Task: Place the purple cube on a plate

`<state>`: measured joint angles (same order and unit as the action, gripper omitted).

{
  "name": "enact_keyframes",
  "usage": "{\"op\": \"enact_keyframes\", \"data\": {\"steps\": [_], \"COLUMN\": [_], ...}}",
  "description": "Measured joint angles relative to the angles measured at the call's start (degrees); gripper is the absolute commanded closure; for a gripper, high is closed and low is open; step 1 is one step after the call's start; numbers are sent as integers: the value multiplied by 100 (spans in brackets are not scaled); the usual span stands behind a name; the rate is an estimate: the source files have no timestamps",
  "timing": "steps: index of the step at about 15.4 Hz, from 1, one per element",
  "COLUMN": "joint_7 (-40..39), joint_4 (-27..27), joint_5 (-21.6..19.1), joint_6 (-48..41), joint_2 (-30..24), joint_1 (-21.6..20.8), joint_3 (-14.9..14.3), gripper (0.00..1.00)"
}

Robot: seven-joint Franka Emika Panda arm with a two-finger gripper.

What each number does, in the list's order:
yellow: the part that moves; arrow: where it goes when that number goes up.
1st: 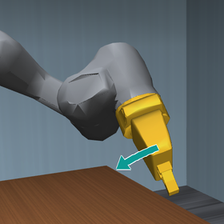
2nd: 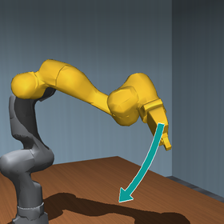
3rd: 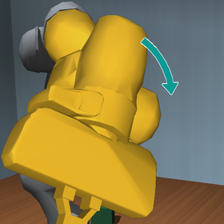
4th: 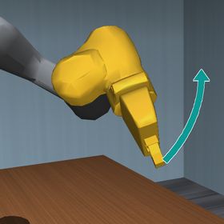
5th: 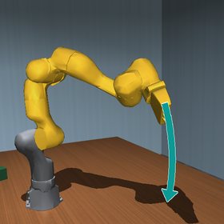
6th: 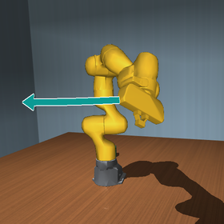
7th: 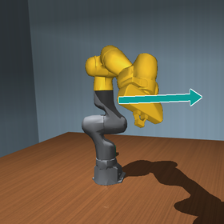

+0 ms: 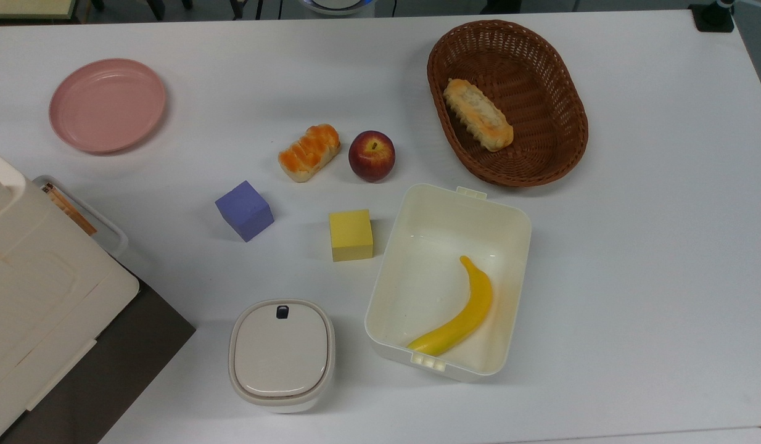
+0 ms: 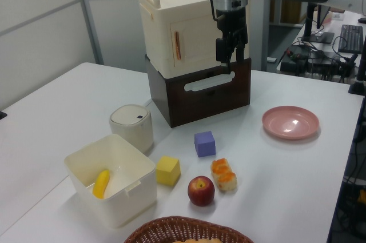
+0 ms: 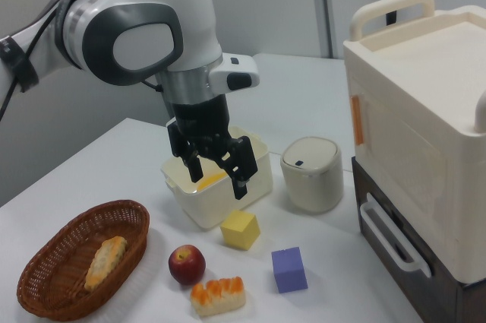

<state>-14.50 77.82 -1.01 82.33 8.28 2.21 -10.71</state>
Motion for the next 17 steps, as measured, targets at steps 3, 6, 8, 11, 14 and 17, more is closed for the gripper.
{"op": "enact_keyframes", "data": {"steps": [3,6,8,11,14,17], "joint_7": [-14,-15,-16,-22,-26,-37], "joint_4": [-44,-45,-45,-46,-46,-46], "joint_5": [16,16,16,16,16,16], "joint_6": [97,126,127,127,127,127], "joint_2": [27,35,38,40,41,50], "joint_1": [-4,-11,-11,-12,-14,-17], "joint_3": [23,29,29,29,29,31], "gripper": [0,0,0,0,0,0]}}
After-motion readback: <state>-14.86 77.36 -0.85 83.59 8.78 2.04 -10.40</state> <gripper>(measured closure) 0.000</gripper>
